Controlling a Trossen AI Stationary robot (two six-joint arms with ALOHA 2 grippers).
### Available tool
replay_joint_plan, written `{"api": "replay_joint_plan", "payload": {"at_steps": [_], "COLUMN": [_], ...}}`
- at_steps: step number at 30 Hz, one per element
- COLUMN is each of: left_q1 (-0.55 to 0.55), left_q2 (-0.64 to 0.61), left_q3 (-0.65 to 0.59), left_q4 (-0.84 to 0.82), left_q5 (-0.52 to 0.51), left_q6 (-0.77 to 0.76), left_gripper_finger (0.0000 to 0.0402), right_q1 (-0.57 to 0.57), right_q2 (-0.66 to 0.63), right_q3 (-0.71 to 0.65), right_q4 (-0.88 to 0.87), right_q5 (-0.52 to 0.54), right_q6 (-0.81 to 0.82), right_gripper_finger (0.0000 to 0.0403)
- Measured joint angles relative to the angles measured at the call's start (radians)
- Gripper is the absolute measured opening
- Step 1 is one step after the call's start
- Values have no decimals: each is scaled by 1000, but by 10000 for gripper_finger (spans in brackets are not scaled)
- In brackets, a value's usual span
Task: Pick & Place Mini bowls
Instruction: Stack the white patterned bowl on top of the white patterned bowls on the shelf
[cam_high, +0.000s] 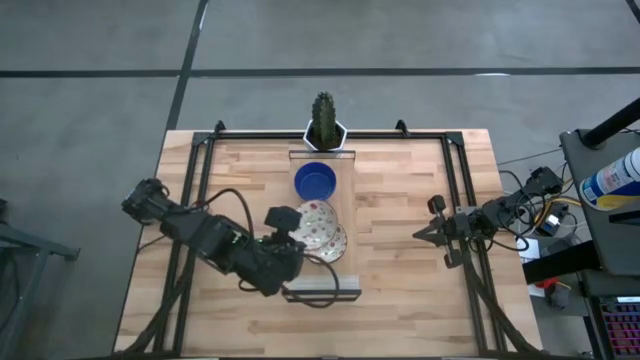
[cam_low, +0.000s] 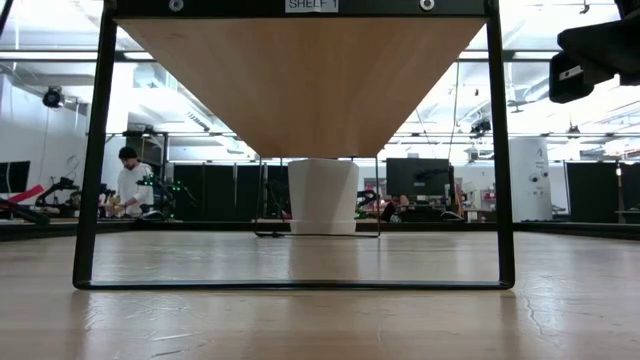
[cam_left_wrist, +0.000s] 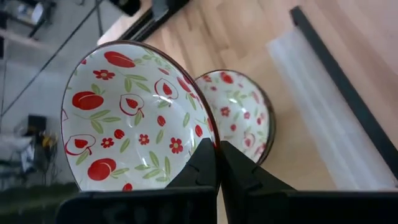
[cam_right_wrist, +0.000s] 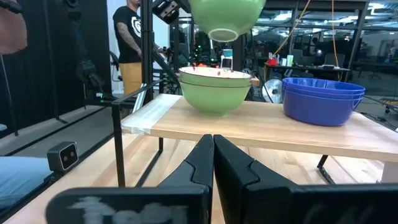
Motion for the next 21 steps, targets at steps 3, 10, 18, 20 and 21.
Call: {"api": "replay_joint_plan", "payload": {"at_steps": [3, 10, 18, 20, 21], "left_q1": [12, 47, 50, 50, 50], "left_q2": [3, 48, 70, 75, 77], "left_q3": [-8, -9, -9, -9, -9], "left_q4": [7, 4, -14, -14, -14], "left_q5": [39, 77, 128, 136, 143], "left_q6": [51, 89, 103, 103, 103], "left_gripper_finger": [0, 0, 0, 0, 0], "right_q1": [0, 0, 0, 0, 0], "right_q2": [0, 0, 0, 0, 0], "right_q3": [0, 0, 0, 0, 0], "right_q4": [0, 0, 0, 0, 0], "right_q5": [0, 0, 0, 0, 0], "right_q6": [0, 0, 0, 0, 0], "right_gripper_finger": [8, 8, 8, 8, 8]}}
